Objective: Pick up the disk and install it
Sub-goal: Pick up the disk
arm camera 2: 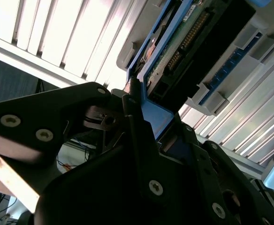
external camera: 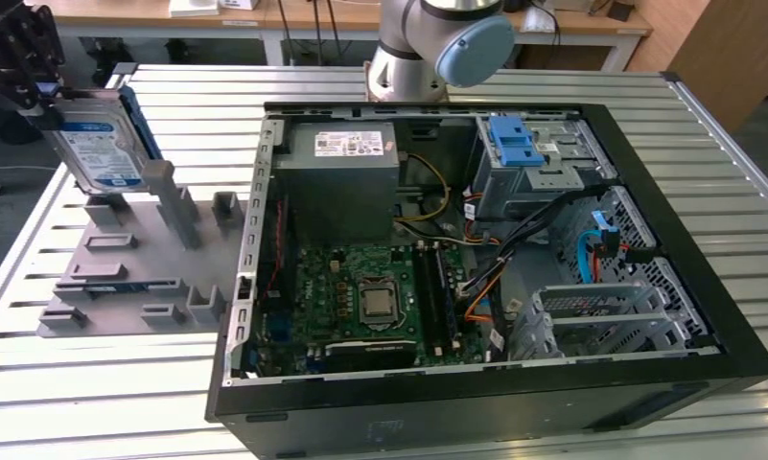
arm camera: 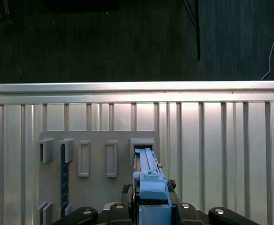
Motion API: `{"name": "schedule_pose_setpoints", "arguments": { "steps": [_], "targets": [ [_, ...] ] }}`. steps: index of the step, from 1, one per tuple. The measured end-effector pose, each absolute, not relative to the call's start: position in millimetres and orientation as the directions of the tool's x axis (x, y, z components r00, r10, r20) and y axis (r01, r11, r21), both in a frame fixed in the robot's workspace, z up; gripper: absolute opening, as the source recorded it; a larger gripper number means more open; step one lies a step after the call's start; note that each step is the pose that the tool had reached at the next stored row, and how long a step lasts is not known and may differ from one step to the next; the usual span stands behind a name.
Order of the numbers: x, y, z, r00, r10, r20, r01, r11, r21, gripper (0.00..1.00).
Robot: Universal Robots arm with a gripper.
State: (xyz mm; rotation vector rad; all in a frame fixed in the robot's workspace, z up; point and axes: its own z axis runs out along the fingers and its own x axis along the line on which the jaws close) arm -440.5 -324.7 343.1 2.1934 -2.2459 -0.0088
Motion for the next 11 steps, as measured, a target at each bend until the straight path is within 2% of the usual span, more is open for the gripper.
{"name": "schedule_pose_setpoints", "arguments": {
  "steps": [11],
  "targets": [
    [-440.5,-324.7,350.0,-0.024,-1.0,-0.002,-1.0,0.024,0.006,0.36]
  ]
}}
